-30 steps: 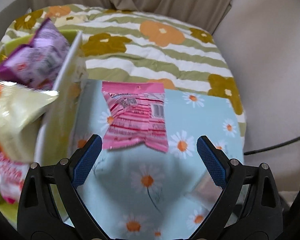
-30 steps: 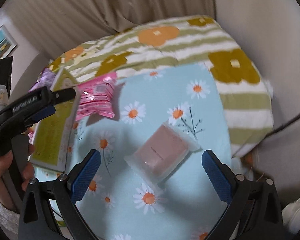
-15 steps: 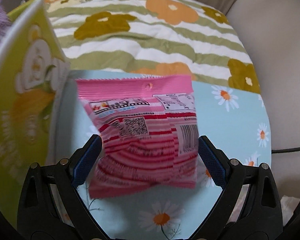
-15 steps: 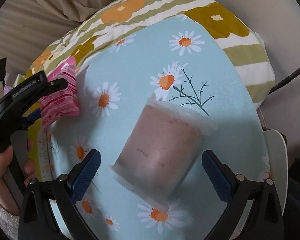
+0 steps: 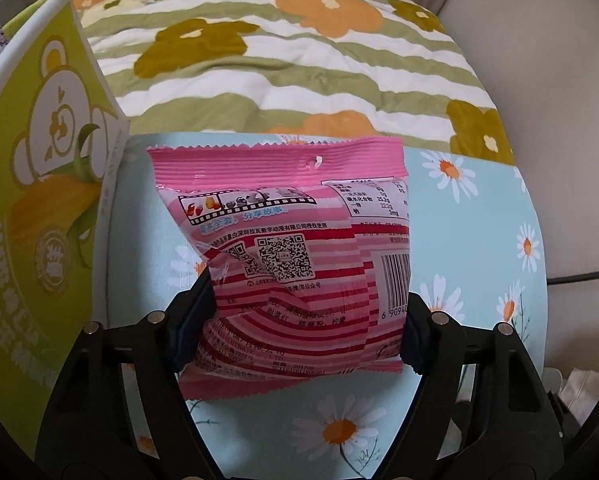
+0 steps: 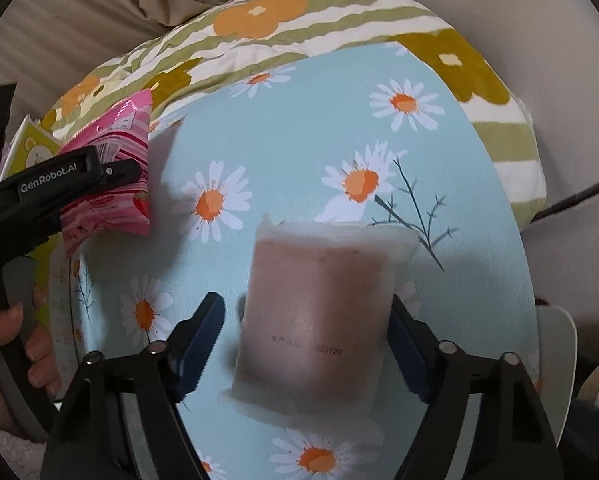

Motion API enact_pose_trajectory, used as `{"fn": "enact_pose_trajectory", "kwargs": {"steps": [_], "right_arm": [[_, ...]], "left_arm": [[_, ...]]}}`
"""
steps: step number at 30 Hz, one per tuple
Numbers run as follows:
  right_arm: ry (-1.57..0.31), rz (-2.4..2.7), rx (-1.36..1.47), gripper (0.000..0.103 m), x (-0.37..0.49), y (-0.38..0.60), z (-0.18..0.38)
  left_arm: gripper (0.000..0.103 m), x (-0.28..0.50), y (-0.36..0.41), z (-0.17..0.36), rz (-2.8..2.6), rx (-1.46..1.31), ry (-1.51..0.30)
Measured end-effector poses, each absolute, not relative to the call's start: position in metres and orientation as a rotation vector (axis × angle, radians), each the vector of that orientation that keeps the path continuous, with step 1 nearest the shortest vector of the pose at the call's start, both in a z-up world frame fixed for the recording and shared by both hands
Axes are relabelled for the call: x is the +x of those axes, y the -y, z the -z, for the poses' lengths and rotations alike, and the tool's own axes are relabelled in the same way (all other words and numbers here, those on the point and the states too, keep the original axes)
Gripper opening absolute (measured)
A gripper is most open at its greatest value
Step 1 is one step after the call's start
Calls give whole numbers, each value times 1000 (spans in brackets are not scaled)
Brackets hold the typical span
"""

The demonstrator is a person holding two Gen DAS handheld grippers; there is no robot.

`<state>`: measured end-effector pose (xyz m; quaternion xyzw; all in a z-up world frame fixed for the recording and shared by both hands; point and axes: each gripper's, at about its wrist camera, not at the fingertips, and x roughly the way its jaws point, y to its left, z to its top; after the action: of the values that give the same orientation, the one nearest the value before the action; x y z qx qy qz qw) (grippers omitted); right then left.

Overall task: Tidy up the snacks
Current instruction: 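Grasp the pink candy bag with the left gripper while the right gripper grasps the pale pink packet, then lift both snacks and carry them over the yellow box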

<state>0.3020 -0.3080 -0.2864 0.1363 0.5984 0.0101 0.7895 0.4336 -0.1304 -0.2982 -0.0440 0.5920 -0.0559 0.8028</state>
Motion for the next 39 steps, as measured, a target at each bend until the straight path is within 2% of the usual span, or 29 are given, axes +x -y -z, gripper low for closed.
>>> {"fn": "enact_pose_trajectory", "kwargs": {"steps": [4,5,7,11,16,26,39], "right_arm": [[-1276,-21,189,70,301,295,287],[-1271,-19,138,64,300,292,288],[-1253,-29,52,61,298,286,289],[-1237,-62,74,59,297,294,289],[-1168,-94,109,58,286,302,271],[-985,-201,131,58,252,304,193],[-833,-407,104,58,197,264,105]], "left_arm": [[74,422,136,292,136,-84,-1260],[74,419,138,291,140,-79,-1258],[74,412,141,287,151,-70,-1252],[74,399,147,273,169,-69,-1229],[74,376,153,243,192,-68,-1170],[74,300,147,167,203,-112,-1033],[74,196,81,81,99,-194,-906]]}}
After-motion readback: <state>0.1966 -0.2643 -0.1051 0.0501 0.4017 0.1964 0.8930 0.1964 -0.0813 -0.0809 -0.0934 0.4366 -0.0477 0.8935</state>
